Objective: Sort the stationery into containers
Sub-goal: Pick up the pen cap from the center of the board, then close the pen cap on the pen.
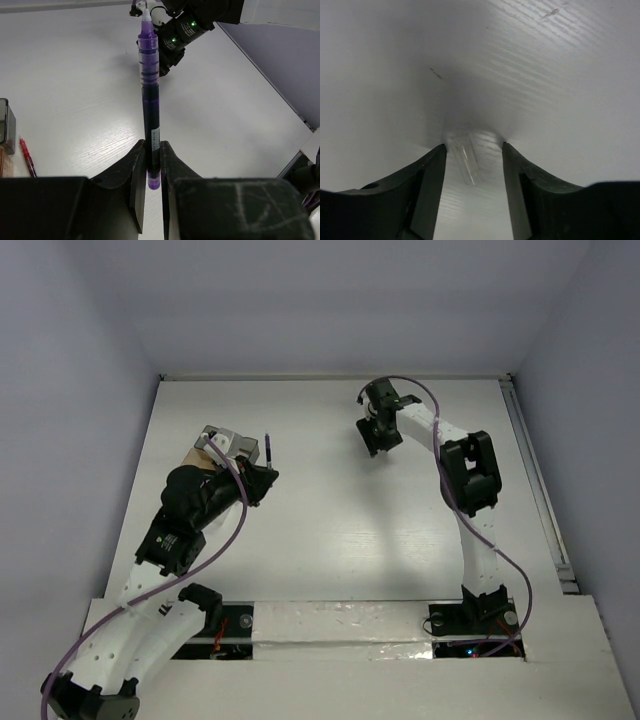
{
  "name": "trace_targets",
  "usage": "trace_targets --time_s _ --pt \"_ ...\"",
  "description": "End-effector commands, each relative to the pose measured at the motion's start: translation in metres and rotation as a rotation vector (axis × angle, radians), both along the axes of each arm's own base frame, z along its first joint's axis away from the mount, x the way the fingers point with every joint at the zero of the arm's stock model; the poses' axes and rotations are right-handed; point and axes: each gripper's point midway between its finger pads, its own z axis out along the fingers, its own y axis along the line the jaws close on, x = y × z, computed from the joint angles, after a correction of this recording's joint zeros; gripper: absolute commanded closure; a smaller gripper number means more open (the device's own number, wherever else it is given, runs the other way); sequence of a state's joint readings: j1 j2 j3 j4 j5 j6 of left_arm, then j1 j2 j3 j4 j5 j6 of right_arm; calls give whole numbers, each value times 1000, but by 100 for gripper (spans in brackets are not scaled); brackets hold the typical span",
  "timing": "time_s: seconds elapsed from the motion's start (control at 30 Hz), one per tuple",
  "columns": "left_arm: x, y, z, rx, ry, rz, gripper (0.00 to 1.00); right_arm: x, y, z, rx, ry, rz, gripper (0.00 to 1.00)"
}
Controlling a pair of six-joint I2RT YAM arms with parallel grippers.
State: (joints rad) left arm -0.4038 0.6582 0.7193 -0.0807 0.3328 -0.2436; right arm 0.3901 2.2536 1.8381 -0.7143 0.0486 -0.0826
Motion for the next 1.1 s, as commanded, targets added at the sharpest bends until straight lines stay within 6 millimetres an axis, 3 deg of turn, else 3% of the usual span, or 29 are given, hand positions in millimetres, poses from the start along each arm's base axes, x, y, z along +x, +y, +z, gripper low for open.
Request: trace_targets --time_s 0.0,0.23,0.27,0.3,0.43,0.5,0.53,0.6,0.63,0.73,0.77,0.8,0.87,0.9,0.93,0.97,1.0,1.07 --pt "0 0 8 -7 -38 -9 100 -10 -5 -9 -33 68 13 48" --pt "2 0 5 -6 -25 -8 100 -19 -5 -27 -32 115 -4 70" --pt "2 0 5 -6 -24 -10 100 -18 -4 -27 -27 115 -4 72" --pt "3 -1 4 -3 -21 -11 100 -18 -4 -27 -23 115 -4 81" --pt "3 -2 1 -4 -12 -19 100 -16 4 -18 25 95 -23 92" --pt "2 -6 1 -11 -13 -39 100 -14 17 -10 104 72 -18 99" --pt "-2 -12 2 -25 -8 -79 100 -13 29 13 181 34 -1 100" --pt "-5 -18 0 -40 5 -117 100 -12 47 32 323 -31 -24 100" --pt "-6 -20 -2 -43 15 -130 100 -15 60 73 436 -96 8 100" --pt "-4 -25 -4 -50 25 -151 100 -37 95 114 683 -184 50 100" --pt "-4 -26 -5 -53 31 -157 100 -46 104 150 772 -227 51 100" --pt "-3 -28 -8 -51 44 -164 100 -49 113 170 832 -278 67 100" --pt "-4 -32 -12 -53 59 -190 100 -74 132 184 926 -259 62 100" --pt "-3 -33 -16 -51 74 -194 100 -81 139 217 999 -330 93 100" --pt "-3 -34 -18 -49 83 -201 100 -96 151 227 1041 -332 120 100" --pt "-2 -35 -20 -48 91 -204 100 -106 156 231 1082 -314 107 100" --pt "-2 -36 -23 -47 101 -210 100 -114 159 256 1139 -363 129 100" --pt "-7 -41 -23 -55 101 -258 100 -127 167 270 1197 -363 131 100"
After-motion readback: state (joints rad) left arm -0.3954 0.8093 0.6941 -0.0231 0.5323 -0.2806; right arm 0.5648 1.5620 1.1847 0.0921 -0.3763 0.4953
